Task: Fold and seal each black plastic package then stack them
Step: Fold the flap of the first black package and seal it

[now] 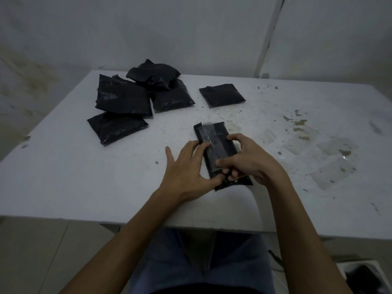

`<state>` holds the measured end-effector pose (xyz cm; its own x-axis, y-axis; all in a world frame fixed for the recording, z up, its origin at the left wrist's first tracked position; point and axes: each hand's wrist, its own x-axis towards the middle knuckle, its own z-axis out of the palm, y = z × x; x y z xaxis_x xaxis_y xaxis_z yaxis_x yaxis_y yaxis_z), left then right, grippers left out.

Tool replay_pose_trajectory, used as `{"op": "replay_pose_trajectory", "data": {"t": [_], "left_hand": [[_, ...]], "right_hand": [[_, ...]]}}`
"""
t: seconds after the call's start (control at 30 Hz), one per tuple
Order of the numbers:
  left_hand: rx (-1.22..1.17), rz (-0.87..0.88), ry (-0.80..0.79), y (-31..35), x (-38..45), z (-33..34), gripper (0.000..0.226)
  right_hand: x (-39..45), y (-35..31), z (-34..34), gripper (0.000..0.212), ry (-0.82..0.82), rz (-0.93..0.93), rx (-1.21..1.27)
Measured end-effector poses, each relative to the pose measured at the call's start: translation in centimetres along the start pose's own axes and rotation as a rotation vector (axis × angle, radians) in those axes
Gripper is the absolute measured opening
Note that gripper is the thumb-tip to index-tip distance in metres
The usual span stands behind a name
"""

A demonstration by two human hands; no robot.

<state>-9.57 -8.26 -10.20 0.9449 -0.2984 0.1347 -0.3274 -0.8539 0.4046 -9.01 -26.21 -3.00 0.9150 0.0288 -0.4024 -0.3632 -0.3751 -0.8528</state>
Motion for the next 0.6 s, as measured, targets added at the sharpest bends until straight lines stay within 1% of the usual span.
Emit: {"op": "replay_pose_trajectory", "data": {"t": [0.07,0.23,0.43,0.6], "left_hand": [[0.010,0.009,0.000,0.02,0.02,-0.01,0.097],[0.065,0.012,-0.075,0.09,-0.17,0.25,0.121],[0.079,0.004,-0.085,-0.16,0.03,0.63,0.126],[0.088,-0.009,-0.103,-0.14,-0.01,0.78,0.127]], "right_hand": [[-0.19,0.34,-0.11,0.089,0.002,-0.007,0.004],[-0.64,0.53,-0.36,0.087,0.005,0.001,-0.031],[-0.82,0.67,-0.24,0.088,0.039,-0.010,-0.113],[-0.51,0.74,-0.03,0.090,0.084,-0.027,-0.262]]}}
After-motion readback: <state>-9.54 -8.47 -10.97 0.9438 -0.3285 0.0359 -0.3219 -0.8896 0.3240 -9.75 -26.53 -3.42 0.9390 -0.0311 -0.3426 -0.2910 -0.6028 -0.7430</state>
